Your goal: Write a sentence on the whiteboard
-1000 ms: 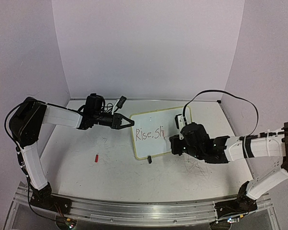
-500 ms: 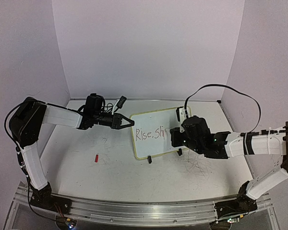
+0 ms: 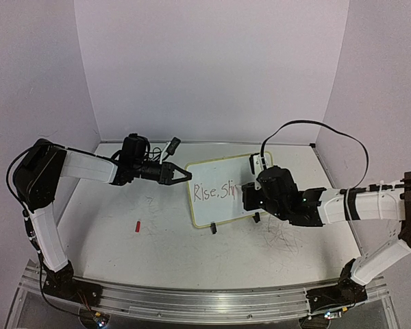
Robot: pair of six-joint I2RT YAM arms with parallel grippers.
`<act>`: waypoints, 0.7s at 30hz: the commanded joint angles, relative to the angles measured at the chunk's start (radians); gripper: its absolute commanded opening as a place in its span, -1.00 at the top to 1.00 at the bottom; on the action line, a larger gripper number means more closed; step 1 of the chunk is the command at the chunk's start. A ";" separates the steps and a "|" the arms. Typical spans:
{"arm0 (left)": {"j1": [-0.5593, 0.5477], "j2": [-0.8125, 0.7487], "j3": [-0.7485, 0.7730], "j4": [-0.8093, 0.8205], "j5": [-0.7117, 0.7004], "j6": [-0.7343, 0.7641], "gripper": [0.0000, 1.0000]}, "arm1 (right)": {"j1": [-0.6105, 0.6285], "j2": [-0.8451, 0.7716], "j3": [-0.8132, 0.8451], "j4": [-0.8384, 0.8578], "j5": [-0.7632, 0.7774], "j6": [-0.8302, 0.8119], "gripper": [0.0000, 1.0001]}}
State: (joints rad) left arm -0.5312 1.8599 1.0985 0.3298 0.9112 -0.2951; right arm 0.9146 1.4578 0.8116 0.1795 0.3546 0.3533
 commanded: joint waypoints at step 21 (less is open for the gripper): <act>-0.013 -0.018 0.027 -0.061 -0.034 0.016 1.00 | -0.003 -0.020 -0.061 -0.003 -0.015 0.059 1.00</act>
State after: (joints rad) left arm -0.5312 1.8599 1.0996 0.3214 0.9104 -0.2943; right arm 0.9154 1.4467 0.7567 0.1886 0.3374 0.4016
